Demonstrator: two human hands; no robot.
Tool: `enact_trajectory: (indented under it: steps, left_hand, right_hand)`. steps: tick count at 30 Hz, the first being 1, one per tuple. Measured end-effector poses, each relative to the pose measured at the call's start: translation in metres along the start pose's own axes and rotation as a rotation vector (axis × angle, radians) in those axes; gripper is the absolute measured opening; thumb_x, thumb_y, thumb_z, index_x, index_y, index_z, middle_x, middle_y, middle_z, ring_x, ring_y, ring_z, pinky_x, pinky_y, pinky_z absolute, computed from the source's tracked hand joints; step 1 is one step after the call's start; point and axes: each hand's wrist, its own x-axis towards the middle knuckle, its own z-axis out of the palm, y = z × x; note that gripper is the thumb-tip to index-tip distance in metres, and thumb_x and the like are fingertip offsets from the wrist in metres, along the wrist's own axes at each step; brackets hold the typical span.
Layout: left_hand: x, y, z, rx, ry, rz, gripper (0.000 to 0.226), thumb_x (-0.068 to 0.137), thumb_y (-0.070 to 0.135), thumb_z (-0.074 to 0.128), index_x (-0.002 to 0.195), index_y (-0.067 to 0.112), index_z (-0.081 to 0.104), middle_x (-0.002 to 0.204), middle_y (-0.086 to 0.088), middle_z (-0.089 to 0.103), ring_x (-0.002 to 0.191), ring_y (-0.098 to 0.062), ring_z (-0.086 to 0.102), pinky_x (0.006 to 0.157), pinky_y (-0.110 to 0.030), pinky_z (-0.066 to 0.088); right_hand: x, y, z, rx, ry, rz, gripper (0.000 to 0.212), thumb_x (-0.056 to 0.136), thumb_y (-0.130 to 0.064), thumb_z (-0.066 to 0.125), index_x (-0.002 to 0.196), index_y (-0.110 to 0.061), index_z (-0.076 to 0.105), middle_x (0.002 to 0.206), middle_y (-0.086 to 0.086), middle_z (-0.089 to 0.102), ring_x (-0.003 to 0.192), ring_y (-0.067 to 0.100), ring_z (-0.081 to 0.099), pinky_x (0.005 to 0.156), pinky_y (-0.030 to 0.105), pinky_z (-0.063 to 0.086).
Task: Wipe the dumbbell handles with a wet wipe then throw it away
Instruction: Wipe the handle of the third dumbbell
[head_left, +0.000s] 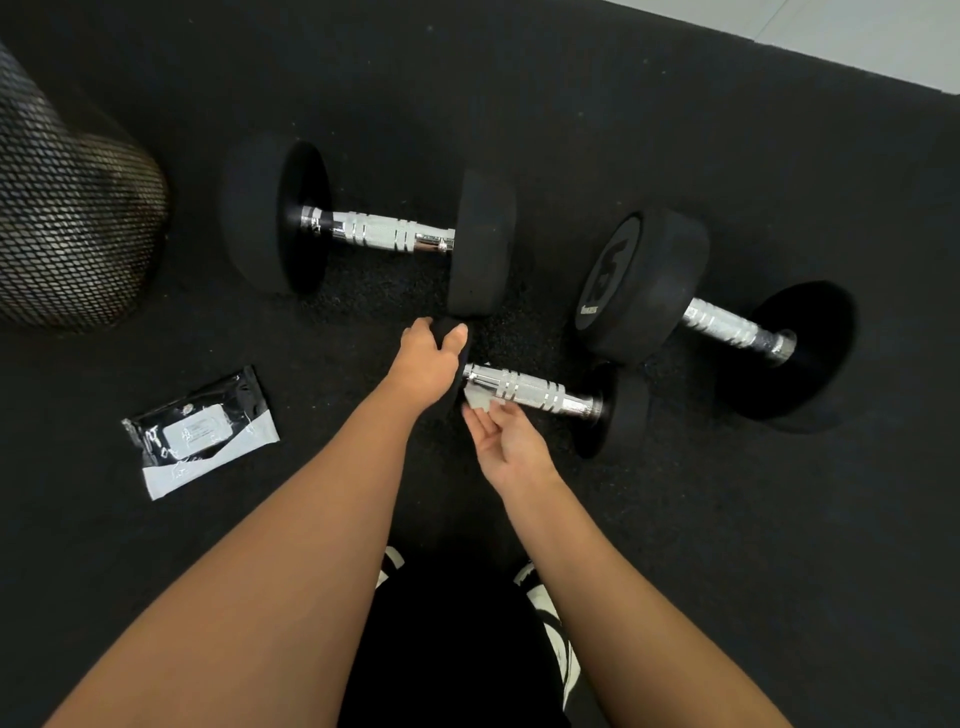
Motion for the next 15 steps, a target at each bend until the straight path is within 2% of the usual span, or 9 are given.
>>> enact_trajectory:
  steps: [3, 6, 8, 15]
  left_hand:
    - [-0.001, 0.001, 0.0, 0.0, -0.001, 0.003, 0.051, 0.097, 0.038, 0.041, 0.139, 0.009, 0.035, 0.138, -0.013, 0.043, 0.124, -0.029, 0.044, 0.103, -0.038, 0.036]
    - [-0.001, 0.001, -0.001, -0.001, -0.006, 0.004, 0.052, 0.097, 0.038, 0.041, 0.139, 0.009, 0.034, 0.138, -0.013, 0.042, 0.125, -0.029, 0.044, 0.102, -0.036, 0.034]
    - [-0.001, 0.0, 0.0, 0.001, -0.012, 0.009, 0.052, 0.097, 0.038, 0.041, 0.14, 0.009, 0.034, 0.138, -0.013, 0.042, 0.125, -0.029, 0.044, 0.103, -0.037, 0.035]
    - [0.0, 0.0, -0.001, 0.023, -0.014, 0.007, 0.053, 0.097, 0.039, 0.04, 0.141, 0.01, 0.032, 0.138, -0.012, 0.042, 0.125, -0.028, 0.044, 0.104, -0.038, 0.035]
  right_hand:
    - [-0.003, -0.004, -0.009, 0.018, 0.011, -0.002, 0.036, 0.096, 0.004, 0.037, 0.131, 0.0, 0.043, 0.13, 0.022, 0.053, 0.121, 0.031, 0.052, 0.096, 0.041, 0.043]
    - [0.003, -0.017, -0.019, 0.104, 0.042, -0.044, 0.033, 0.095, 0.004, 0.039, 0.127, -0.001, 0.047, 0.123, 0.019, 0.058, 0.121, 0.03, 0.053, 0.102, 0.041, 0.042]
    - [0.007, -0.019, -0.02, 0.136, 0.018, -0.052, 0.03, 0.095, 0.003, 0.04, 0.122, -0.003, 0.052, 0.116, 0.015, 0.062, 0.119, 0.026, 0.055, 0.105, 0.039, 0.041]
    - [0.012, -0.012, -0.013, 0.177, -0.047, -0.06, 0.038, 0.094, 0.003, 0.04, 0.129, -0.008, 0.05, 0.114, 0.011, 0.064, 0.115, 0.022, 0.057, 0.101, 0.038, 0.043]
